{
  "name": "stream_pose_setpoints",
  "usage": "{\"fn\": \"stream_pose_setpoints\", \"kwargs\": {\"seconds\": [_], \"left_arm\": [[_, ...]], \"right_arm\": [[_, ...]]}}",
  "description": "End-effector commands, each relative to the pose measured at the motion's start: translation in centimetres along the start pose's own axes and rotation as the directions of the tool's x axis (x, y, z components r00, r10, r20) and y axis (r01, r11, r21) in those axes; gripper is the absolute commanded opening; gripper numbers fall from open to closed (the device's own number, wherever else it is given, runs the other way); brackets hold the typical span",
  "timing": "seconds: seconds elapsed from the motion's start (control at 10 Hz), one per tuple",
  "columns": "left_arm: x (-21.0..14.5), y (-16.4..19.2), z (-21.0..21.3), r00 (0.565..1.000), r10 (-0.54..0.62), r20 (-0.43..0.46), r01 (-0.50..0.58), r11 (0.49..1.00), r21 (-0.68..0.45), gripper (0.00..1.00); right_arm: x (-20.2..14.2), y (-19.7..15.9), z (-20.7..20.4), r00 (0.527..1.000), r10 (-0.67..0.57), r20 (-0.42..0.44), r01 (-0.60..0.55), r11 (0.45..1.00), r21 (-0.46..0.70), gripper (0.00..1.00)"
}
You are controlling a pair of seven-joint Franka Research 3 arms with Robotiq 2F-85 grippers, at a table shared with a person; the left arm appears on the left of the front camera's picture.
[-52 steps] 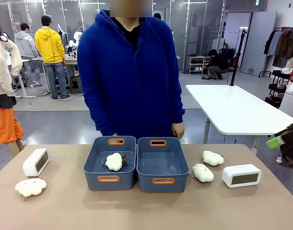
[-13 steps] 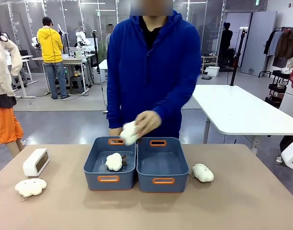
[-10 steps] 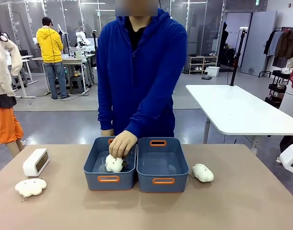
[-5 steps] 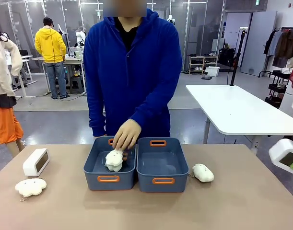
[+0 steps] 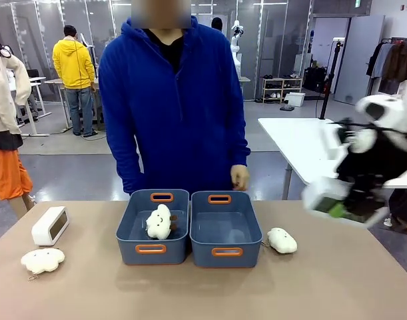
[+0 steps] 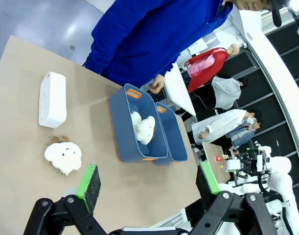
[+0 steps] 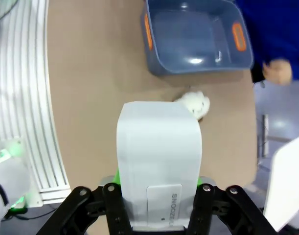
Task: Sort the digital clocks into the basket.
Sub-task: Pick up the Digital clock from the table and place it into the empty Plastic storage basket.
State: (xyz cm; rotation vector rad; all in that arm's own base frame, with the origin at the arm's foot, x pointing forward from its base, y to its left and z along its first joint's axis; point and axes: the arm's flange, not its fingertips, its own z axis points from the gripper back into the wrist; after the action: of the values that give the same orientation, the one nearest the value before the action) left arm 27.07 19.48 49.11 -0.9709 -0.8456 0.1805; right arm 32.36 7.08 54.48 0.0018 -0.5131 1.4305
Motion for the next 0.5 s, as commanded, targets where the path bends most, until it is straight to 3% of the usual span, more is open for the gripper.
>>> {"fn": "stream_pose_setpoints", "kwargs": {"seconds": [0.0, 0.3, 0.4], "left_arm": [[0.1, -0.1, 0.0, 1.000, -0.003, 0.001, 0.003, 1.000, -0.018, 1.00], [0.1, -0.1, 0.0, 1.000, -0.003, 0.001, 0.003, 1.000, -0.018, 1.00], [0.1, -0.1, 0.0, 1.000, -0.003, 0.001, 0.003, 1.000, -0.018, 1.00]], "right_arm": [[5.7, -1.5, -4.4, 0.995, 0.026, -0.093, -0.032, 0.997, -0.067, 0.00], [15.1, -1.9, -11.6, 0.978, 0.137, -0.158, -0.148, 0.987, -0.060, 0.00], [17.3, -2.8, -13.5, 0.981, 0.152, -0.122, -0.156, 0.987, -0.026, 0.00]]}}
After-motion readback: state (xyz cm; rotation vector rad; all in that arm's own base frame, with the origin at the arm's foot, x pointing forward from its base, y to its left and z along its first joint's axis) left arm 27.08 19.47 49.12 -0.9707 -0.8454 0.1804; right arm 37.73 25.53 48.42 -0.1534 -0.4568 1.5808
